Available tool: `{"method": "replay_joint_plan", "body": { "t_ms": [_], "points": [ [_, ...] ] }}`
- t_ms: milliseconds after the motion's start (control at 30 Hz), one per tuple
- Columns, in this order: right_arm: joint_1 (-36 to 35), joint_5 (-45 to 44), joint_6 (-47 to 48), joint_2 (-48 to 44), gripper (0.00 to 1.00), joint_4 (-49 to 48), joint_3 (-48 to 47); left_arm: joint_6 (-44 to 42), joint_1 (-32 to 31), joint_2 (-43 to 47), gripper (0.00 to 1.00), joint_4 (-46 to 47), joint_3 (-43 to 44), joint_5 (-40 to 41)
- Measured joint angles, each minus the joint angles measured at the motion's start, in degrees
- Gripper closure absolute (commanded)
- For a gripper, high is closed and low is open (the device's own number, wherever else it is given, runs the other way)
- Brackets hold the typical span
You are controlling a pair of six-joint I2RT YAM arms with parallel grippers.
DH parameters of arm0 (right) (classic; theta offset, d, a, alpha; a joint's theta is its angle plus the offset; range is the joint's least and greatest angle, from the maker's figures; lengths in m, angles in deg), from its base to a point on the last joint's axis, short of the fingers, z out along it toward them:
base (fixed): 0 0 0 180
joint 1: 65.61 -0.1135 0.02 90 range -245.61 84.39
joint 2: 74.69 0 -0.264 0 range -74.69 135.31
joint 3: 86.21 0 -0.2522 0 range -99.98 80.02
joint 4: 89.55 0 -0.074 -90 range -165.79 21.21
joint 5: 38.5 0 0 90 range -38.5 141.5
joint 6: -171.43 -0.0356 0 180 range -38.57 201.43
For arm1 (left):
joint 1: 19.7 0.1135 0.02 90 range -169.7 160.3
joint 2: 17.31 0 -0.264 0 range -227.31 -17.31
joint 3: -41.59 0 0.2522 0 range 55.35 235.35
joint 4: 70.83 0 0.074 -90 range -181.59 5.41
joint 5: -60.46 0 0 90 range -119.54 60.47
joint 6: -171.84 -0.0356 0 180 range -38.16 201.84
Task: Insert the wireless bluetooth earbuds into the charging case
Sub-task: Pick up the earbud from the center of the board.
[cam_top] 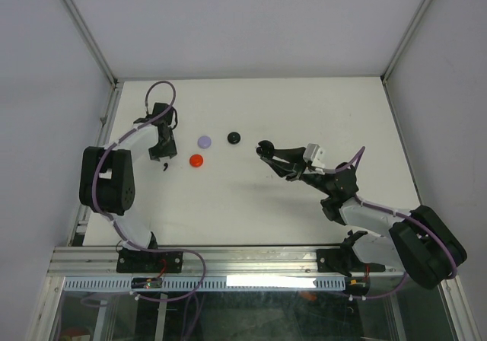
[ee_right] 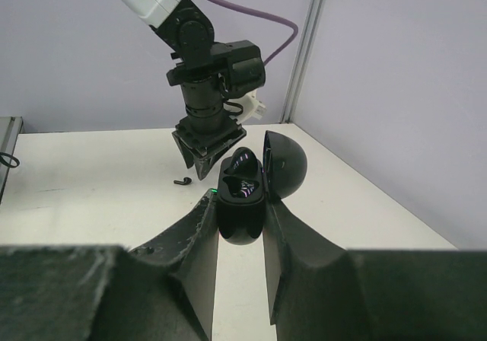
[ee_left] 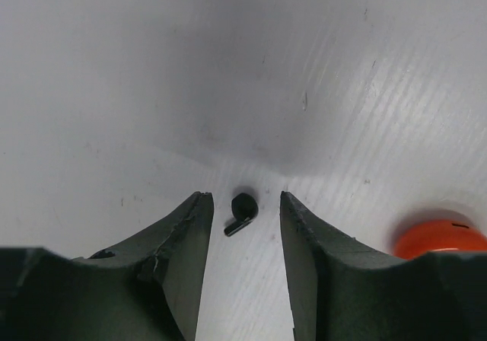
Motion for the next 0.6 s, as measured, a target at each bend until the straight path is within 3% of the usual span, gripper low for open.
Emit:
{"method": "replay_joint_plan", "body": {
  "t_ms": [233,600],
  "points": [
    [0.00,-0.24,0.00,-0.02,1.00,0.00,0.02,-1.95,0.11,-6.54,0.64,-1.97,3.54,-0.98],
    [0.00,-0.35,0.00,-0.02,1.00,0.04,0.02,-2.71,0.11,-7.76,0.64,-3.58,5.16,-1.09]
  ]
}}
